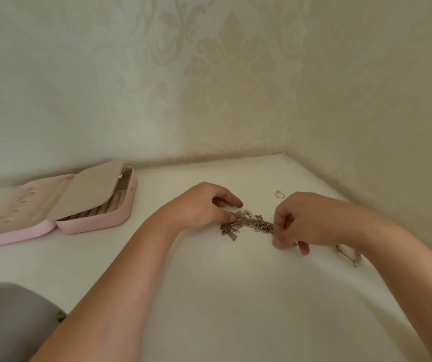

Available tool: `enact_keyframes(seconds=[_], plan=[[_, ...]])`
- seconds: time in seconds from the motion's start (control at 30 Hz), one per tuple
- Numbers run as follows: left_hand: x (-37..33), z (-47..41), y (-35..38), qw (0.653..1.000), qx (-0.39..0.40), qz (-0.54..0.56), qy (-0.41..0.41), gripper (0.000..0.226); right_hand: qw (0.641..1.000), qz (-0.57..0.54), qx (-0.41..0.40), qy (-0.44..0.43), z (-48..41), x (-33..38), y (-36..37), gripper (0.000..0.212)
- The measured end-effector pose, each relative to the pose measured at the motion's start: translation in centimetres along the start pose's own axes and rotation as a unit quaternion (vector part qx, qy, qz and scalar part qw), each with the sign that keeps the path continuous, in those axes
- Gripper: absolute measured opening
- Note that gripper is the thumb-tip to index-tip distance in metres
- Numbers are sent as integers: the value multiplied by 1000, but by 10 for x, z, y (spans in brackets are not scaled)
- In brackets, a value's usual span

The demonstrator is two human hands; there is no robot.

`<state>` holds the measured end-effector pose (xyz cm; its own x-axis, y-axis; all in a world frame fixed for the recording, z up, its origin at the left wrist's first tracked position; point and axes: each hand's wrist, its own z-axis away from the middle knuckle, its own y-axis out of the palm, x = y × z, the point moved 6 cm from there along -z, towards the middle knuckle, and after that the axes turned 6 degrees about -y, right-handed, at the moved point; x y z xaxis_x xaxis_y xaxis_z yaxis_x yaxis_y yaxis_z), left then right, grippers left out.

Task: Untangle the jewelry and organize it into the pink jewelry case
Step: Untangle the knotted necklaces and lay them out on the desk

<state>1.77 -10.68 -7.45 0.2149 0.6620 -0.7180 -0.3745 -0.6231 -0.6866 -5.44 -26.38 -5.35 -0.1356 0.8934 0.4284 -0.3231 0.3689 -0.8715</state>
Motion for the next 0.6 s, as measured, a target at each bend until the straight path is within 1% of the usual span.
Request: enact_keyframes(seconds=[0.1, 0.13, 0.2, 0.23, 0.27, 0.33, 0.37, 0.4, 0.43, 0.47, 0.53, 0.6], plan=[[7, 9, -2, 1000, -13, 15, 10, 26, 999, 34, 39, -17, 3, 4, 1, 8], [9, 14, -4, 999, -37, 31, 15, 23, 998, 37, 51, -23, 5, 5, 1, 9], [13, 28, -7, 991, -123, 56, 15, 17, 997, 27, 66, -37, 9, 6, -1, 12], [14, 36, -7, 984, -169, 56, 15, 17, 997, 21, 56, -49, 10, 7, -4, 13], [15, 45, -6, 978, -204, 48, 18, 18, 997, 26, 28, -65, 10, 8, -8, 12], [13, 63, 1, 971, -233, 19, 45, 19, 992, 35, -58, -109, 8, 13, -14, 8], [10, 71, 5, 970, -230, -9, 77, 20, 985, 22, -95, -142, 7, 17, -14, 7], [6, 77, 10, 969, -215, -49, 115, 20, 977, 6, -114, -177, 6, 22, -10, 8], [4, 82, 16, 967, -188, -93, 145, 23, 971, 3, -118, -210, 4, 27, -4, 12], [3, 85, 23, 966, -157, -133, 158, 28, 965, 14, -116, -236, 1, 30, 4, 17], [9, 89, 30, 965, -120, -180, 146, 36, 956, 50, -120, -264, -5, 29, 17, 23], [14, 95, 28, 967, -113, -185, 137, 41, 952, 46, -141, -267, -8, 24, 20, 25]])
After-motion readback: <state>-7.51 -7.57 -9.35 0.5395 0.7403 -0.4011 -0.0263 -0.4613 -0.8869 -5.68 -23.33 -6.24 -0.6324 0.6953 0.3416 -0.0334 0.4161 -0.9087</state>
